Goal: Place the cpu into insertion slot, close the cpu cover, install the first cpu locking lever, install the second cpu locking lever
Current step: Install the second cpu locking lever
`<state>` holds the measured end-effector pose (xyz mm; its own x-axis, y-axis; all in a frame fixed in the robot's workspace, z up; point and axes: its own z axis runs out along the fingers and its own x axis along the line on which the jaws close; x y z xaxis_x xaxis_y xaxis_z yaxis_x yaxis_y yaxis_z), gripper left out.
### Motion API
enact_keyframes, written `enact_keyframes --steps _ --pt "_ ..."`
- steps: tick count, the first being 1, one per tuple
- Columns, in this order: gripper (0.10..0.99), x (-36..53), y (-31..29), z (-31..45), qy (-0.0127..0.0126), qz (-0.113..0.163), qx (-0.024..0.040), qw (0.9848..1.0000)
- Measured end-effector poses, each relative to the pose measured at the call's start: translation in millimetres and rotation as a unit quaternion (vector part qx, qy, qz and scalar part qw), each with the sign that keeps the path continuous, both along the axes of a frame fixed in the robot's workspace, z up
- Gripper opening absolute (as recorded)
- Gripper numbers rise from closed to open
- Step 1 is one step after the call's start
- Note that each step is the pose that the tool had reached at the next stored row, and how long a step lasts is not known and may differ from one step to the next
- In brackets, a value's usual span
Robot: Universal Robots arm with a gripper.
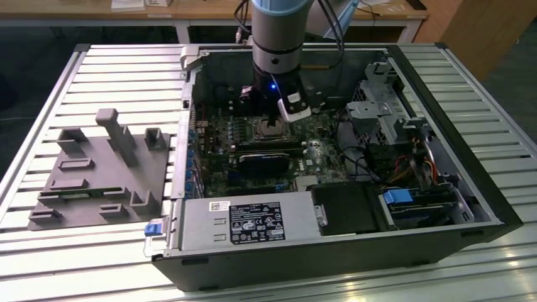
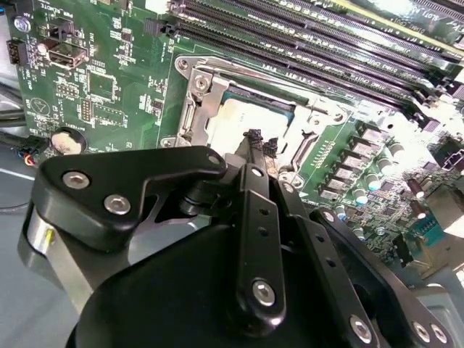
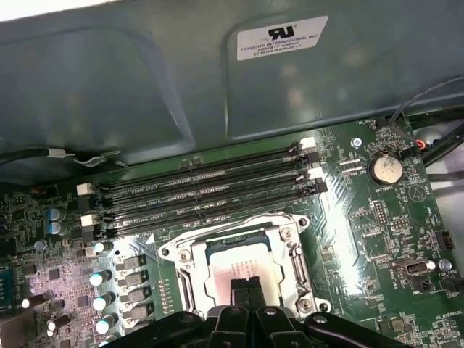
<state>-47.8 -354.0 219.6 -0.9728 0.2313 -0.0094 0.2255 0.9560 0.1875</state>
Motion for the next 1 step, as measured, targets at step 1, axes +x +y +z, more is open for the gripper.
enact_keyframes --steps 1 --pt "0.102 0.0 0.0 0.0 0.0000 0.000 0.0000 1.0000"
